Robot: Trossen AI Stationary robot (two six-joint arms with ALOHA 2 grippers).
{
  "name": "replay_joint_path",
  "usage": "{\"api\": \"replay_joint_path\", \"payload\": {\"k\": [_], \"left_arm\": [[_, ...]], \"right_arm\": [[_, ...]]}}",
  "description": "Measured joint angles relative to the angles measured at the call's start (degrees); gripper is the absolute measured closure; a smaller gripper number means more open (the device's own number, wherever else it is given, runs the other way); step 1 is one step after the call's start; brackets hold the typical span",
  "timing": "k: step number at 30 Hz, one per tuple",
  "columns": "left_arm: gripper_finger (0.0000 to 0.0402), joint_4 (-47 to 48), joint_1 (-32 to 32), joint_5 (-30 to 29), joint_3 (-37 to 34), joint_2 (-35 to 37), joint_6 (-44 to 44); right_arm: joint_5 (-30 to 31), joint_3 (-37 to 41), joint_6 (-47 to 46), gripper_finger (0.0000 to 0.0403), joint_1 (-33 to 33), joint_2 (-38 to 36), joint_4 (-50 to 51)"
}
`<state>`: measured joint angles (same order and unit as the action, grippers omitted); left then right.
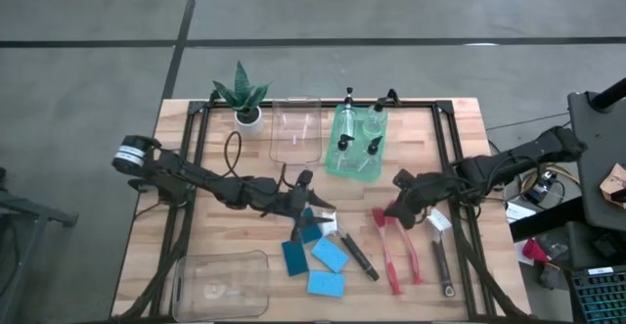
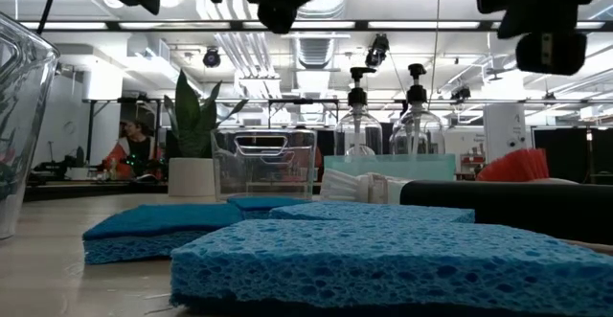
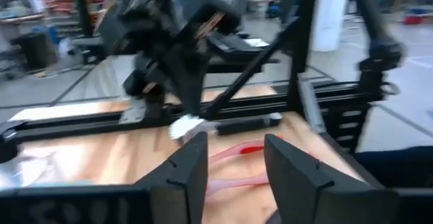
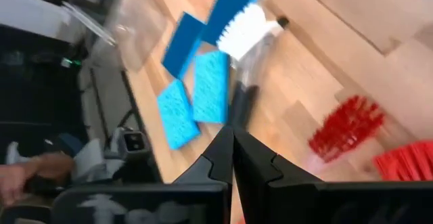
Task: Pick & Place Kitchen Sink Supplies
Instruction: Put the blue sponge into the bottom transparent bin
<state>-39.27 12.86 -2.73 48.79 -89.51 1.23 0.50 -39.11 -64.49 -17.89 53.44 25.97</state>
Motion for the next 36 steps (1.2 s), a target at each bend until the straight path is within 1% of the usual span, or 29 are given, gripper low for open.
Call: {"api": "replay_joint_path", "payload": {"k": [2,5,8,10,13,15,19,20,22,24,25,27,29,32,36], "left_arm": [[0.0272,1.42,0.17,2.07,-0.13,1.02,-0.59],[0.0280,6.96,0.26,4.30,-0.19,2.75,-4.40],[0.0284,15.37,0.35,5.32,0.05,4.25,-10.43],[0.0284,23.05,0.45,6.77,0.74,5.51,-12.28],[0.0281,33.63,1.45,6.71,2.63,6.01,-16.06],[0.0270,39.69,2.06,6.49,3.94,5.30,-18.28],[0.0230,46.83,3.02,6.00,6.71,2.90,-18.82],[0.0218,48.75,3.02,4.87,7.62,2.38,-18.80],[0.0197,54.95,2.52,0.19,9.44,1.91,-19.34],[0.0183,59.91,1.66,-2.87,11.29,1.41,-18.55],[0.0177,61.01,1.33,-3.72,11.66,1.05,-17.97],[0.0168,61.17,0.70,-3.55,12.01,0.14,-18.52],[0.0160,61.19,-0.43,-2.26,13.04,-0.62,-20.77],[0.0154,63.86,-3.20,-2.33,13.28,-1.64,-24.43],[0.0155,64.15,-6.65,0.87,12.80,-4.59,-25.64]], "right_arm": [[0.26,0.00,-0.16,0.0394,-0.78,1.57,-0.28],[0.74,0.00,2.60,0.0394,-1.87,4.36,-2.64],[1.50,0.00,6.36,0.0394,-2.32,7.00,-6.31],[3.00,-0.01,9.15,0.0394,-2.41,8.79,-9.16],[4.28,0.02,12.91,0.0394,-2.36,10.75,-11.21],[4.84,-0.02,15.68,0.0394,-2.36,11.63,-12.84],[7.44,0.00,20.80,0.0394,-2.36,12.35,-14.35],[7.79,0.00,21.61,0.0394,-2.36,12.31,-14.53],[8.71,0.00,22.86,0.0394,-2.36,12.27,-15.73],[8.74,0.00,23.92,0.0394,-2.36,12.18,-15.90],[8.75,0.00,24.41,0.0394,-2.36,12.18,-16.29],[8.77,0.00,25.12,0.0394,-2.36,12.14,-16.67],[8.74,0.00,25.79,0.0394,-2.36,12.14,-16.68],[8.71,0.00,27.14,0.0394,-2.36,12.14,-16.82],[8.71,0.00,28.72,0.0394,-2.36,12.14,-16.96]]}}
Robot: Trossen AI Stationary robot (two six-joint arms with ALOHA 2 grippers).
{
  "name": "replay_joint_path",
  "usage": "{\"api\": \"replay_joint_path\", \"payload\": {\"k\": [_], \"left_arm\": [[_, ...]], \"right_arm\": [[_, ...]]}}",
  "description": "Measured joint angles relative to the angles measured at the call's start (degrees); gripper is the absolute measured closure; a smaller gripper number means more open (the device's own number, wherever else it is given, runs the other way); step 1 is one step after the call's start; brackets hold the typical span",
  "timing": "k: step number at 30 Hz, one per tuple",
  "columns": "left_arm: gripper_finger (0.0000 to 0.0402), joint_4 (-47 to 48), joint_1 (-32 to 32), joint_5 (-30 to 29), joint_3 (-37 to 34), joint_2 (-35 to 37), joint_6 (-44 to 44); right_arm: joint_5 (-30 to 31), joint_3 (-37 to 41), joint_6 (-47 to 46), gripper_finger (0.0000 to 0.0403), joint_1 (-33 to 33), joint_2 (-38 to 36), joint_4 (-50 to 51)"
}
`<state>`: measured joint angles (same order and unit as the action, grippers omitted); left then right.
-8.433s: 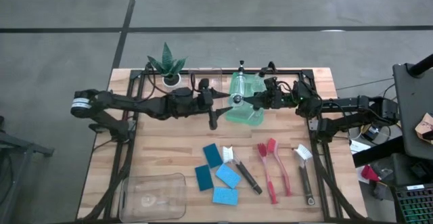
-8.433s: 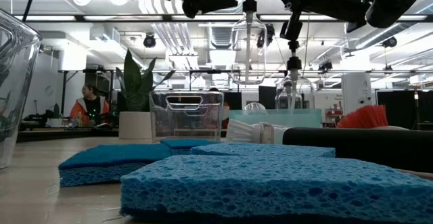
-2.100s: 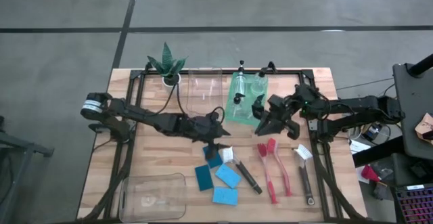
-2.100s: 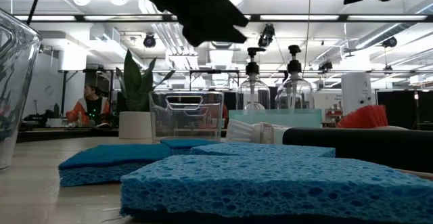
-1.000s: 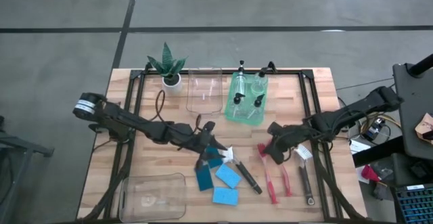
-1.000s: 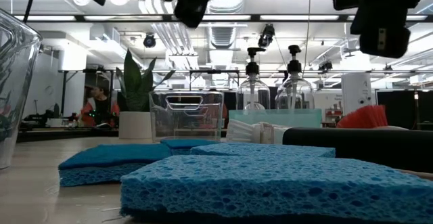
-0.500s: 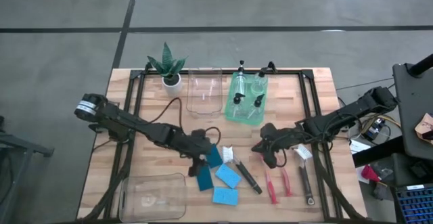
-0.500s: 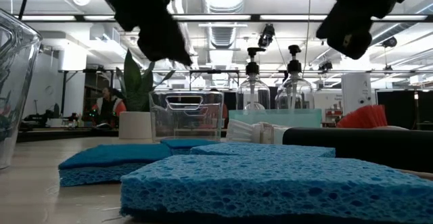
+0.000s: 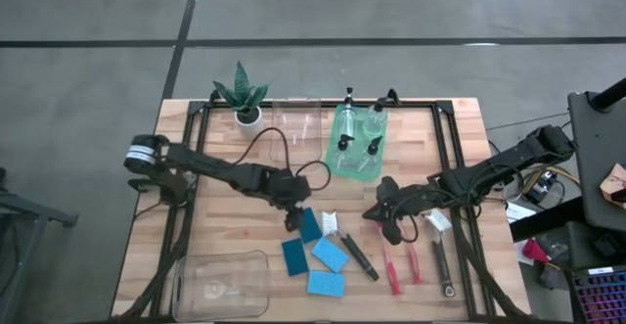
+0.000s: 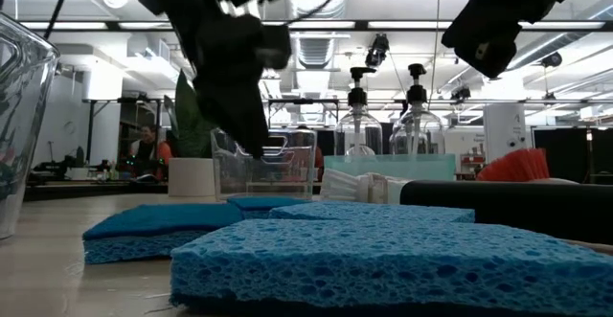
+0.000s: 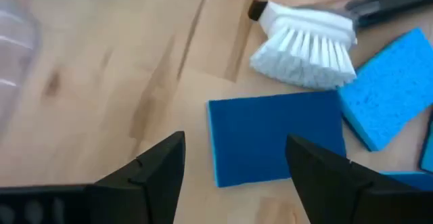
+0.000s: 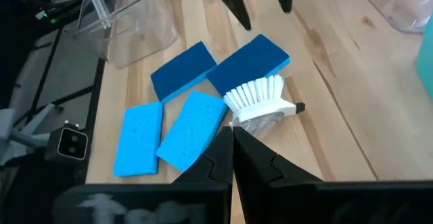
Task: Pick & Place Kitchen Sink Supplies
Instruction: Put the blue sponge into the bottom transparent bin
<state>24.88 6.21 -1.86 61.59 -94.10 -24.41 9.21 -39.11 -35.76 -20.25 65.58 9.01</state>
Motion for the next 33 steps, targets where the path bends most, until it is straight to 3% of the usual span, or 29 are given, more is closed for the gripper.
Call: {"api": "replay_joint_path", "payload": {"k": [4,19,23,29,33], "left_arm": [[0.0156,0.08,-2.01,3.31,0.06,-3.28,-0.85],[0.0179,-1.55,-1.41,1.27,0.17,-10.11,-5.74],[0.0230,-2.51,-1.35,1.10,0.14,-10.21,-7.19],[0.0372,-4.51,-1.26,1.23,0.07,-10.35,-7.30],[0.0394,-5.24,-1.39,0.81,0.06,-10.39,-7.65]], "right_arm": [[0.00,0.00,0.97,0.0394,0.00,0.00,-0.04],[-0.02,0.00,4.96,0.0394,0.00,0.00,-0.37],[0.00,0.00,6.23,0.0394,0.00,0.00,-0.39],[1.51,0.27,6.86,0.0394,0.02,-0.04,-0.39],[2.02,0.61,7.08,0.0394,0.00,-0.04,-0.55]]}}
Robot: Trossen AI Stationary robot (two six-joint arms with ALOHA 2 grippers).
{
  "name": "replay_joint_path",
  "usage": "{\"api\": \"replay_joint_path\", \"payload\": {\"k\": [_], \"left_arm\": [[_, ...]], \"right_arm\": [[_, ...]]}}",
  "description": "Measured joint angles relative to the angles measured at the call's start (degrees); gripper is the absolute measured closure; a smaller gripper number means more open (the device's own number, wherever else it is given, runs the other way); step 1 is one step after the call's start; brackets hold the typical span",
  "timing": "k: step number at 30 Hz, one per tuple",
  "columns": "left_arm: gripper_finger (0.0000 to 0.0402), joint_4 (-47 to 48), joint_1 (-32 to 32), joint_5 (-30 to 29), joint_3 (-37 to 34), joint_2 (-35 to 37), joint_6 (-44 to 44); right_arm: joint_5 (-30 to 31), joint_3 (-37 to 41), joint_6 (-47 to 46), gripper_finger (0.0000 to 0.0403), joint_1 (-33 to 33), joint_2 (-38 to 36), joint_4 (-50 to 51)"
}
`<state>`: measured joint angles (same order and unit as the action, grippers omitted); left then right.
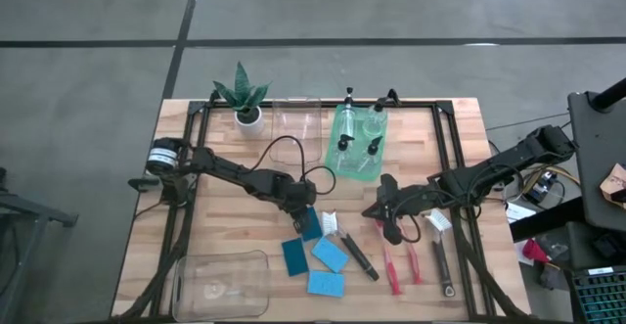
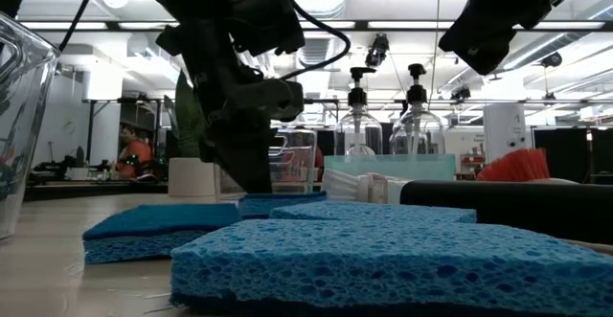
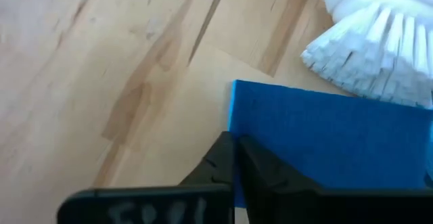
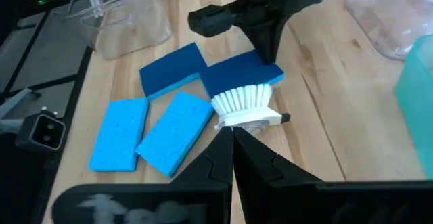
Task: Pick & Place Kitchen Sink Supplies
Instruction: Put the blue sponge into the bottom transparent bin
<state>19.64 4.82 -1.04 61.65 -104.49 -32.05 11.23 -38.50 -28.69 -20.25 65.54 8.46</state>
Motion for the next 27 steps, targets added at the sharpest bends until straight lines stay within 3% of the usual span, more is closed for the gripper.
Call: {"api": "replay_joint_path", "payload": {"k": [11,27], "left_arm": [[0.0401,1.60,-0.09,-0.94,-0.09,7.42,0.03],[0.0401,15.39,4.72,-2.80,-0.07,24.77,-8.61]], "right_arm": [[0.93,0.15,1.47,0.0394,0.04,0.00,-0.14],[0.92,0.15,3.43,0.0394,0.00,0.00,-0.34]]}}
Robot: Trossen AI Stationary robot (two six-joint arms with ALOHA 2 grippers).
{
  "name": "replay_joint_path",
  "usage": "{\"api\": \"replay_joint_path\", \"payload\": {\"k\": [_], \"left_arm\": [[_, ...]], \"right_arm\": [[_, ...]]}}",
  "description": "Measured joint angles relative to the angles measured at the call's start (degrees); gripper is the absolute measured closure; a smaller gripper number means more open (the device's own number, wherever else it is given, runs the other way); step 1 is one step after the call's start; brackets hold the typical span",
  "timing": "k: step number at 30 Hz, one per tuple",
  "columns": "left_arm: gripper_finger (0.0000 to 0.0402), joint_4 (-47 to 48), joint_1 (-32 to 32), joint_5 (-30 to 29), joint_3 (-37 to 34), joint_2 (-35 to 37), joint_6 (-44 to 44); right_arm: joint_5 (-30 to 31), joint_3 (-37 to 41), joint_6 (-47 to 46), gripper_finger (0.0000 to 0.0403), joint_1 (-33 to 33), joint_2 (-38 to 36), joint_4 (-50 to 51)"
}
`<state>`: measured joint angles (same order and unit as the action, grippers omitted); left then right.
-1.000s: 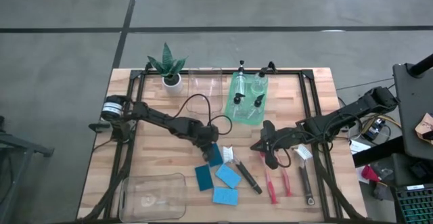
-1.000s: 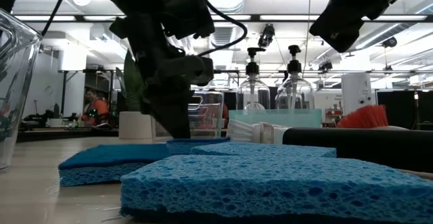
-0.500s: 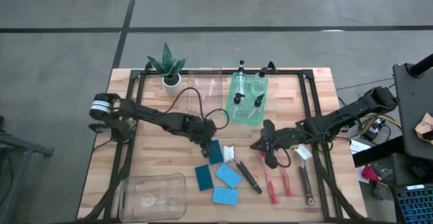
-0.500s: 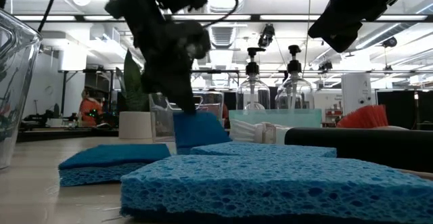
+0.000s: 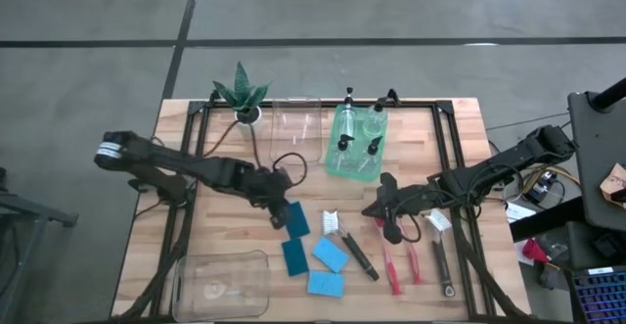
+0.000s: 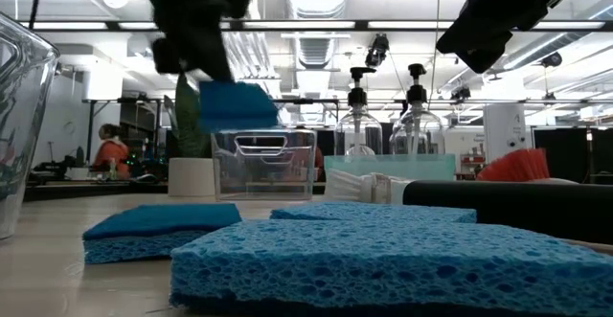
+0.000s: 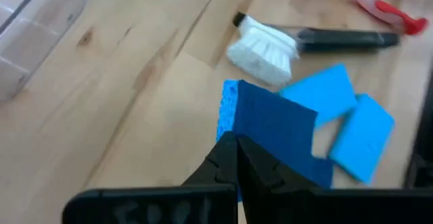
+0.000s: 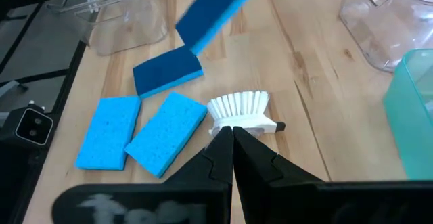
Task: Pick & Place Kitchen Sink Supplies
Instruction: Put the blue sponge into the bottom transparent bin
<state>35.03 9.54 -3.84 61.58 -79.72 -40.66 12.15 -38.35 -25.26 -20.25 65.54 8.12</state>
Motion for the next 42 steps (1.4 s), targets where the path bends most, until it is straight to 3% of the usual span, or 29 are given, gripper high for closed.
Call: {"api": "replay_joint_path", "payload": {"k": [9,17,29,38,42], "left_arm": [[0.0401,11.13,5.01,5.50,3.81,11.49,-0.61],[0.0401,21.36,14.70,4.75,4.81,15.13,-16.05],[0.0401,21.27,30.65,5.65,4.79,8.36,-38.42],[0.0401,20.66,32.34,12.86,4.74,-0.36,-40.46],[0.0398,21.04,32.30,12.92,4.72,-2.87,-40.93]], "right_arm": [[0.02,0.00,0.00,0.0394,0.02,0.00,-0.05],[0.02,0.13,0.00,0.0394,0.04,0.04,-0.15],[0.02,0.16,0.00,0.0394,0.04,0.04,-0.36],[0.02,0.22,-0.08,0.0394,0.04,0.04,-1.66],[0.02,0.24,-0.22,0.0394,0.04,0.04,-1.66]]}}
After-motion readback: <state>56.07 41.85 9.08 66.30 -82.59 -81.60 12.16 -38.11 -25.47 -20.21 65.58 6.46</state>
